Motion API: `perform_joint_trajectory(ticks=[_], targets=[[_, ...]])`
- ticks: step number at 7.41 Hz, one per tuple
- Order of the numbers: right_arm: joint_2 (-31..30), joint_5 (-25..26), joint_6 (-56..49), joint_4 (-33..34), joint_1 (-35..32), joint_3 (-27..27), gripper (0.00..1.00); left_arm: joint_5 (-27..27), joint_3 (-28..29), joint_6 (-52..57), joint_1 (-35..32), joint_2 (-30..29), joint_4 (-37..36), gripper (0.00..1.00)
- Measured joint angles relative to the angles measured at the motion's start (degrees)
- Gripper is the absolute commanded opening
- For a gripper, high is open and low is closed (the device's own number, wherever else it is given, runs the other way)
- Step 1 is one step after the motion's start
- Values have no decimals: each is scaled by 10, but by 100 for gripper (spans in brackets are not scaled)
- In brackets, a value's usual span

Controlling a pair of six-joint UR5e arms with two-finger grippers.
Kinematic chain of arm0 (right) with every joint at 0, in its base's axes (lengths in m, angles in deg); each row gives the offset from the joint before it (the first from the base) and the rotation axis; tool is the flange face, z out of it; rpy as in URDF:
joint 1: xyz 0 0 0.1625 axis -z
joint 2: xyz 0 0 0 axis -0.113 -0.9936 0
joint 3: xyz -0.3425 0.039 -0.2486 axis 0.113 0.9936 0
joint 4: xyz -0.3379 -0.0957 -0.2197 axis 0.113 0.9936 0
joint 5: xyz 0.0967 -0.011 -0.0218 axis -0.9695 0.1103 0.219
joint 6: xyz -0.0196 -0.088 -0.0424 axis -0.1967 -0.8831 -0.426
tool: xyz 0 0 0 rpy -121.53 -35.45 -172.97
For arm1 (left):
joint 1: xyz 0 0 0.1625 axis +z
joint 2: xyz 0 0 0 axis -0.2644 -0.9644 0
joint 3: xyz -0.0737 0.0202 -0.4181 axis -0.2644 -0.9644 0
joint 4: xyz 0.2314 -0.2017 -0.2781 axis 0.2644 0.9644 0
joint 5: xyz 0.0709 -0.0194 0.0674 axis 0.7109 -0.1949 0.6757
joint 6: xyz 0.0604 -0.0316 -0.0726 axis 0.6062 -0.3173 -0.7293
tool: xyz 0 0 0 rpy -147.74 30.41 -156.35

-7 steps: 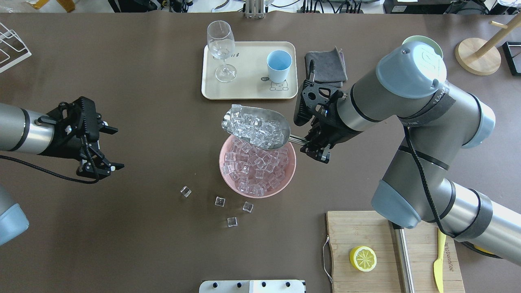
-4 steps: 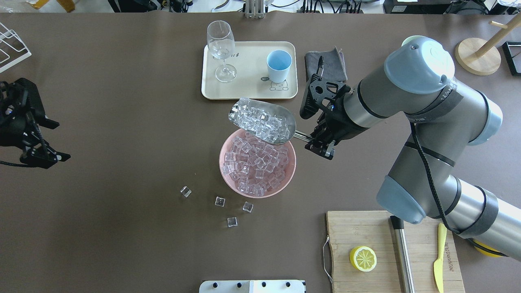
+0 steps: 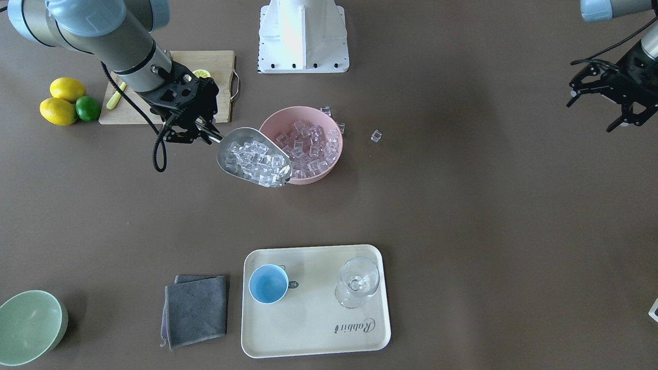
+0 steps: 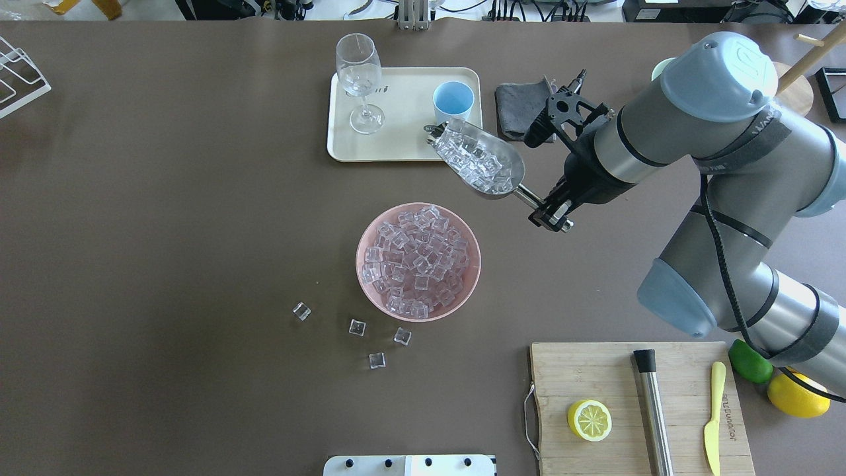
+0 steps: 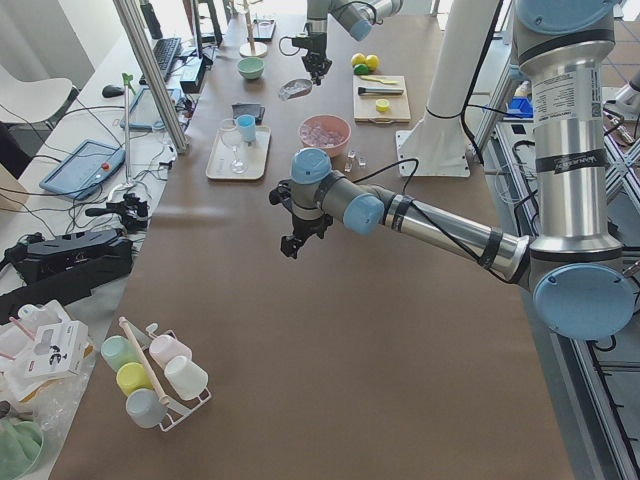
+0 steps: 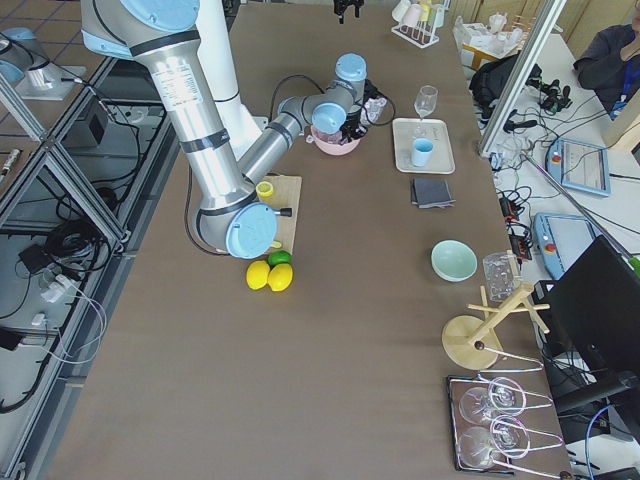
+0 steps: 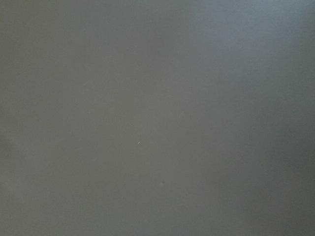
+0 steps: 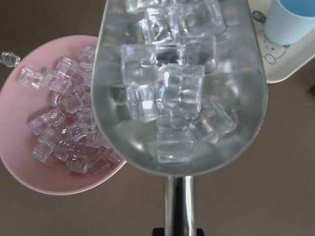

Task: Put ice in cup with scoop
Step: 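Carry the ice-filled scoop to the light-blue cup on the tray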

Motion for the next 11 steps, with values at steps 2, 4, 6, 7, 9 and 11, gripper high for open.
perform_joint_trajectory(ticks=[2,4,6,7,9,11], targets=[[0,8,97,66,-13,-15,0,-6,29,2,-70,6,-57,99],[3,30,244,81,-15,-21,0,-31,88,2,-146,5,-83,99],[8,32,281,91,-15,-18,0,-40,135,3,-199,3,-106,99],[23,30,284,119,-15,-17,0,-43,158,3,-217,2,-108,99],[71,29,275,186,-14,-5,0,-45,173,3,-230,2,-108,99],[121,25,264,222,-14,33,0,-45,173,3,-233,2,-107,99]])
